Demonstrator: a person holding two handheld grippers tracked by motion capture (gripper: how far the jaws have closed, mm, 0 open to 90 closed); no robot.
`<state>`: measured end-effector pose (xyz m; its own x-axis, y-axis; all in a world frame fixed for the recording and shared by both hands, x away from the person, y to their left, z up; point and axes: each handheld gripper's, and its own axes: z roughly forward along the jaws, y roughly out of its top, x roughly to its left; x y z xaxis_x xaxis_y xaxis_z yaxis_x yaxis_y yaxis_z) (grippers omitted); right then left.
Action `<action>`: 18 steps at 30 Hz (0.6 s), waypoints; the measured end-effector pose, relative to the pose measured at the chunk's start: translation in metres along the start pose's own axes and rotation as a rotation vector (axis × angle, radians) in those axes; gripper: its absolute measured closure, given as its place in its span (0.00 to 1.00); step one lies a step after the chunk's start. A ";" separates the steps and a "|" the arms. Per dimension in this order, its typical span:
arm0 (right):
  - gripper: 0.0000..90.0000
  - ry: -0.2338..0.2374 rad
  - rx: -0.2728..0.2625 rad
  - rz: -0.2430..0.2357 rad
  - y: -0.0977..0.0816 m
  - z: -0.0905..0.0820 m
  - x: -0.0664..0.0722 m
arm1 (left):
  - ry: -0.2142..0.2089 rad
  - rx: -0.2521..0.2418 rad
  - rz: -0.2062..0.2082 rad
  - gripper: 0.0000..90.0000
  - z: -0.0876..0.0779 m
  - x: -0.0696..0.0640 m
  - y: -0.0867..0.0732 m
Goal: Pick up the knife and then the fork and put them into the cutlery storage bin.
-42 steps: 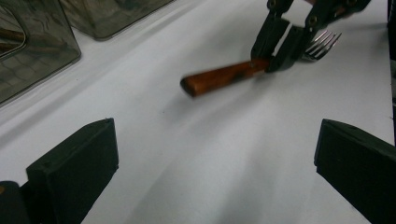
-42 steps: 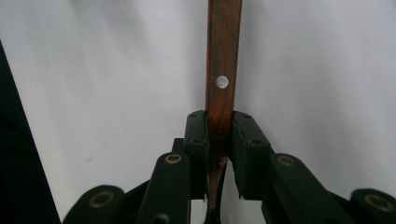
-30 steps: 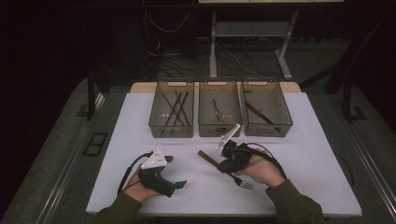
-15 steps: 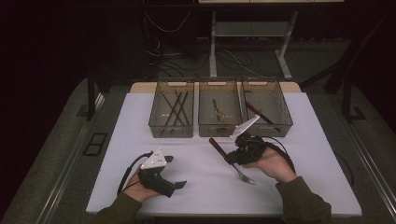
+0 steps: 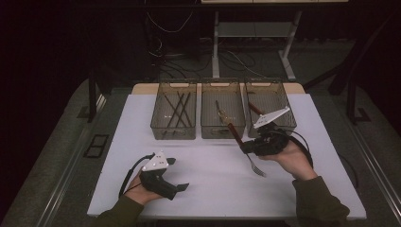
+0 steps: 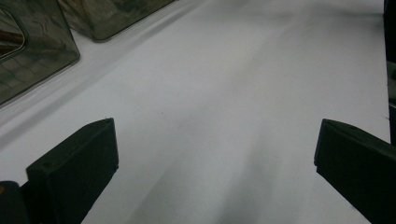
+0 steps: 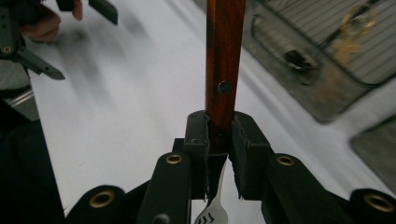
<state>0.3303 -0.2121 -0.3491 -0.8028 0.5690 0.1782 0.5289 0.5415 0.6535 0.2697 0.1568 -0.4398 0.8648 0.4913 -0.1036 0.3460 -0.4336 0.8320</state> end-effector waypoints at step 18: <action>0.86 -0.126 -0.195 0.082 -0.013 -0.034 -0.030 | 0.002 0.004 0.000 0.00 -0.001 0.001 0.000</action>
<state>0.3381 -0.2580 -0.3379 -0.7125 0.6852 0.1510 0.5176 0.3679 0.7725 0.2705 0.1582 -0.4397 0.8643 0.4926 -0.1022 0.3469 -0.4365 0.8301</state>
